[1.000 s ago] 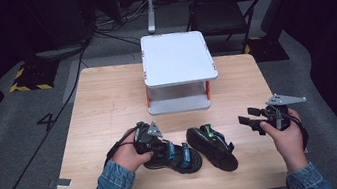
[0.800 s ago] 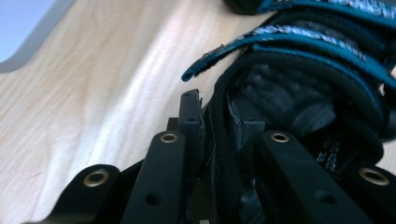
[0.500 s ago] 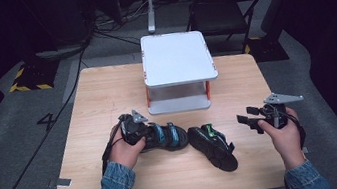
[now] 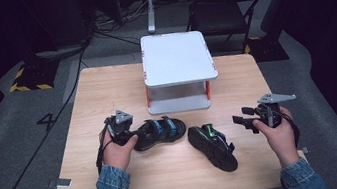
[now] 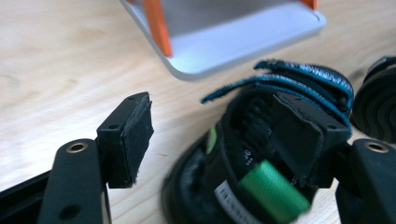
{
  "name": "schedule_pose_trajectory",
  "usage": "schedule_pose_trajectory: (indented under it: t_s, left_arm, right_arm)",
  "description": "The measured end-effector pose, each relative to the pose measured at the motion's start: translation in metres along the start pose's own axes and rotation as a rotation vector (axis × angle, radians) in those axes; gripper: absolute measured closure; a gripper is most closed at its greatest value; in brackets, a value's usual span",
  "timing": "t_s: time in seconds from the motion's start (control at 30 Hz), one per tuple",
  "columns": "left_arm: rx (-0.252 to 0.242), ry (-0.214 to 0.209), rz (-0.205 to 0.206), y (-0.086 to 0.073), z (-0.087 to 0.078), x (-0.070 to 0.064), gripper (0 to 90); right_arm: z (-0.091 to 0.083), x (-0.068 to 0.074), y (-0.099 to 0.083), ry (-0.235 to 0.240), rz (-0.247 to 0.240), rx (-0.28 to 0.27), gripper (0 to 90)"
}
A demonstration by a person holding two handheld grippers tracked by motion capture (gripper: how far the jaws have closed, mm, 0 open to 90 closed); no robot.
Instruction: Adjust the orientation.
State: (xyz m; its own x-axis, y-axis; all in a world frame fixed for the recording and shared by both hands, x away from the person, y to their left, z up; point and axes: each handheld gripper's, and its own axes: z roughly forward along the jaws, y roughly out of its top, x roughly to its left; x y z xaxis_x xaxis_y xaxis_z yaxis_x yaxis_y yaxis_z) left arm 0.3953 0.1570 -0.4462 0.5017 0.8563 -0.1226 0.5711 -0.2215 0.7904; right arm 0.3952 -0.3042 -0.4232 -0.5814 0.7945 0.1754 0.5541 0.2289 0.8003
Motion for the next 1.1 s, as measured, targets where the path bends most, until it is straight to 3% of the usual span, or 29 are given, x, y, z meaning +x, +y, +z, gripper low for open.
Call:
schedule_pose_trajectory:
  t_s: [0.1, 0.23, 0.33, 0.43, 0.53, 0.6, 0.7, 0.77, 0.83, 0.97, 1.1]
  left_arm:
    - [-0.012, 0.002, 0.043, 0.003, -0.018, -0.002, 36.5]
    - [0.047, -0.023, 0.095, 0.001, -0.03, -0.004, 47.5]
    - [0.098, -0.042, 0.135, -0.002, -0.027, -0.006, 53.4]
    - [0.096, -0.092, 0.105, -0.006, -0.025, -0.009, 64.7]
    - [0.117, -0.081, 0.086, -0.003, -0.032, -0.01, 75.8]
    - [0.136, -0.1, 0.064, -0.002, -0.033, -0.012, 79.4]
    - [0.169, -0.108, 0.086, 0.0, -0.035, -0.022, 85.1]
    - [0.177, -0.148, 0.096, 0.003, -0.038, -0.028, 84.9]
    - [0.18, -0.22, 0.095, 0.007, -0.04, -0.036, 84.8]
    - [0.209, -0.297, 0.193, 0.011, -0.036, -0.062, 83.9]
    - [0.217, -0.373, 0.234, 0.011, -0.03, -0.082, 82.2]
  right_arm:
    - [0.003, 0.0, 0.002, 0.006, -0.001, 0.0, 38.5]
    - [0.008, 0.0, 0.005, 0.017, -0.004, 0.004, 38.4]
    - [0.012, 0.002, 0.007, 0.026, -0.011, 0.005, 38.4]
    - [0.013, 0.002, 0.009, 0.03, -0.014, 0.004, 38.3]
    - [0.011, 0.001, 0.009, 0.025, -0.011, -0.002, 38.3]
    - [0.009, -0.001, 0.009, 0.02, -0.007, -0.005, 38.3]
    - [0.009, -0.003, 0.009, 0.019, 0.0, -0.006, 38.0]
    - [0.009, -0.003, 0.009, 0.018, -0.001, -0.006, 38.0]
    - [0.01, -0.002, 0.009, 0.02, -0.003, -0.002, 38.0]
    - [0.012, -0.001, 0.007, 0.023, -0.006, 0.006, 38.0]
    - [0.012, 0.0, 0.006, 0.022, -0.009, 0.014, 37.9]
